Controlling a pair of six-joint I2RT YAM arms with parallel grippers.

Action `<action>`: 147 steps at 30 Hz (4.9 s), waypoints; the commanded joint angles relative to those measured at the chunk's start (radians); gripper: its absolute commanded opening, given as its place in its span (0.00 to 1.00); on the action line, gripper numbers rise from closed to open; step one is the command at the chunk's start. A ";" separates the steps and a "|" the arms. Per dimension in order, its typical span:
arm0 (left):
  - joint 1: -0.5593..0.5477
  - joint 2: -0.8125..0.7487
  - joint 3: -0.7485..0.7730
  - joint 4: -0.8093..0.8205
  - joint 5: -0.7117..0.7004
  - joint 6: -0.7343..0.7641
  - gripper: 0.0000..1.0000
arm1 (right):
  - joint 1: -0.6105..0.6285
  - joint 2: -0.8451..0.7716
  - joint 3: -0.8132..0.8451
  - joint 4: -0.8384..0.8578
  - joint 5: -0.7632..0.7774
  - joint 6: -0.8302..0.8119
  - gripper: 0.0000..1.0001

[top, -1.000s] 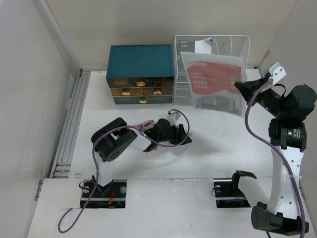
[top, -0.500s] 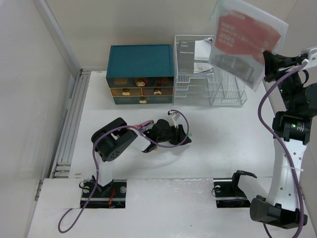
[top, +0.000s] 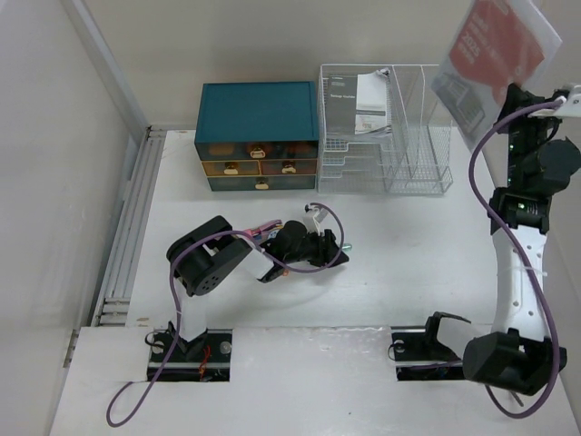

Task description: Organize the desk

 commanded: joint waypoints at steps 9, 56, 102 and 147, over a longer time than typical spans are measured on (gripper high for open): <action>0.011 0.053 -0.099 -0.209 -0.031 0.026 0.47 | 0.021 0.151 -0.006 0.234 -0.020 0.057 0.00; 0.011 0.099 -0.079 -0.209 0.017 0.007 0.47 | 0.199 0.780 -0.079 0.897 -0.103 0.044 0.00; 0.047 -0.792 0.263 -0.971 -0.207 0.274 0.00 | 0.160 -0.003 -0.235 -0.362 -0.955 -0.143 0.99; 0.291 -1.366 0.105 -1.163 -0.810 0.399 0.99 | 1.084 0.709 0.101 -0.491 -0.454 -0.405 0.99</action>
